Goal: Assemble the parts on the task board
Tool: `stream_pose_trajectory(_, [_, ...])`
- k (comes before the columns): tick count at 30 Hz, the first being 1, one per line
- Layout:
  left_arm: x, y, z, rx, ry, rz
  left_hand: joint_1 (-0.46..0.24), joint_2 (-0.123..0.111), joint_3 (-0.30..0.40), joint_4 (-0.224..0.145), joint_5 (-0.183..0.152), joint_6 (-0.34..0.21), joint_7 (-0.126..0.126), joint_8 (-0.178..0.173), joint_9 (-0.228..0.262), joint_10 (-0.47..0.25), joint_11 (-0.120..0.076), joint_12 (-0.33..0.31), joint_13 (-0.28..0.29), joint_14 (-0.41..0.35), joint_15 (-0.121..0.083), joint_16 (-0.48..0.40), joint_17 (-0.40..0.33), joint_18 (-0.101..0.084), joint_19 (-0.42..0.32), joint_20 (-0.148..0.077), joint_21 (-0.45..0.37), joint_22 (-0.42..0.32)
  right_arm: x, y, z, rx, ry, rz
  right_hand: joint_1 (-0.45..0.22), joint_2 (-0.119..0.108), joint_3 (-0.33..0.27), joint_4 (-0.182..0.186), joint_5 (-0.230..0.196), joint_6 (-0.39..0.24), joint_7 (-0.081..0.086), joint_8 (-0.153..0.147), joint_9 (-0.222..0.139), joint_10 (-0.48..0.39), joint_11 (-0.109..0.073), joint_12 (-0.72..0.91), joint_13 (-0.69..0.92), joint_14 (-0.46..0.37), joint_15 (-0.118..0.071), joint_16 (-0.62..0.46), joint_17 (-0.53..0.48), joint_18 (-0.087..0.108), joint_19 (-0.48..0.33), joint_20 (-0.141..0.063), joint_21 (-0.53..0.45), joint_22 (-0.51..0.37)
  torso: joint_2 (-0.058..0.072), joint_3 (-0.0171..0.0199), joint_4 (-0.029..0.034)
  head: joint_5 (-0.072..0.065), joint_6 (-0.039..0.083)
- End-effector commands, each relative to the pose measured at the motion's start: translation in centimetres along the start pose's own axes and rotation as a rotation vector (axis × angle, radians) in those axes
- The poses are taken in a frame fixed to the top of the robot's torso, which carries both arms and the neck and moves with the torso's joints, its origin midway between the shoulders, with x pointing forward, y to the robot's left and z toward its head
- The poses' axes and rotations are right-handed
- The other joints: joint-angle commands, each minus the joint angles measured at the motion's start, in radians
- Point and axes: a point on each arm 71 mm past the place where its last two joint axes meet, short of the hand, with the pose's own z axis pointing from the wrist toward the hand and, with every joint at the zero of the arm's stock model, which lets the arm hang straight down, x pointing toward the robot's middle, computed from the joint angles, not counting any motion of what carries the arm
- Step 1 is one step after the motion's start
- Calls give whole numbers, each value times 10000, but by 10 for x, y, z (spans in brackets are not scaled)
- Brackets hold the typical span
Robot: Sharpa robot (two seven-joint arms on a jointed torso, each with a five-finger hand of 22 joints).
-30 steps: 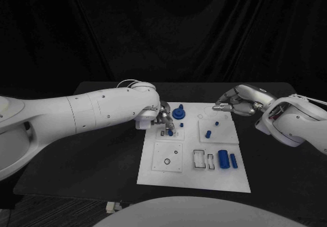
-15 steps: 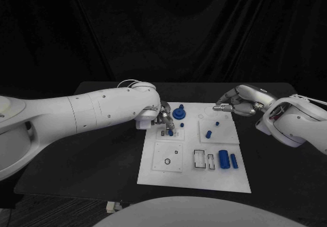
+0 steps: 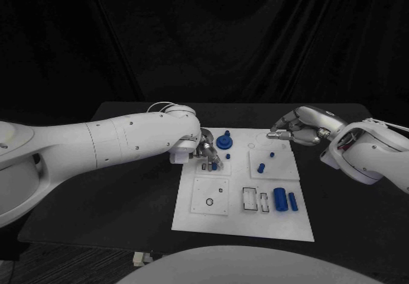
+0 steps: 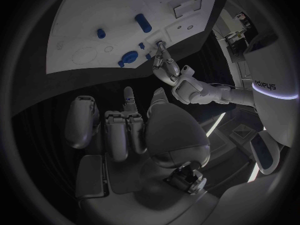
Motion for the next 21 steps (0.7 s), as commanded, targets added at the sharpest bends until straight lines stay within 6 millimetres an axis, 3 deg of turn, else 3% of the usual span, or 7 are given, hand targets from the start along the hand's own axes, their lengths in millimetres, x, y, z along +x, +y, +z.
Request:
stream_pose_trajectory(1, [2, -1, 0, 54, 86, 178, -176, -8, -109, 188, -47, -22, 23, -39, -21, 1044, 5, 36, 2630, 1001, 7, 27, 2633, 199, -26, -60, -59, 1313, 1, -1, 0, 135, 77, -1, 87, 13, -54, -6, 63, 60, 17, -45, -11, 1061, 88, 36, 2635, 1047, 60, 30, 2634, 79, -93, 8, -63, 1699, 3, 4, 2, 5, -2])
stream_pose_trajectory(11, [1, 0, 1, 29, 55, 157, -415, -34, -510, 597, -54, -38, 13, -57, -3, 1044, -3, 36, 2630, 1001, -10, 27, 2633, 209, -48, -80, -120, 1284, 2, -1, 0, 141, 100, -4, 87, 13, -54, -6, 63, 60, 17, -45, -11, 1061, 88, 36, 2635, 1047, 60, 30, 2634, 79, -93, 8, -63, 1699, -1, 5, -3, 20, -2])
stream_pose_trajectory(21, [1, 1, 1, 6, 33, 135, -441, 24, -609, 731, -56, -3, 1, -38, 18, 1044, -16, 36, 2630, 1001, -19, 27, 2633, 206, -33, -88, -116, 1297, 2, -2, 0, 147, 131, 0, 89, 16, -70, -3, 62, 61, 18, -50, -12, 1061, 89, 36, 2635, 1047, 62, 30, 2634, 76, -86, 10, -51, 1703, 0, 2, -4, 23, -2])
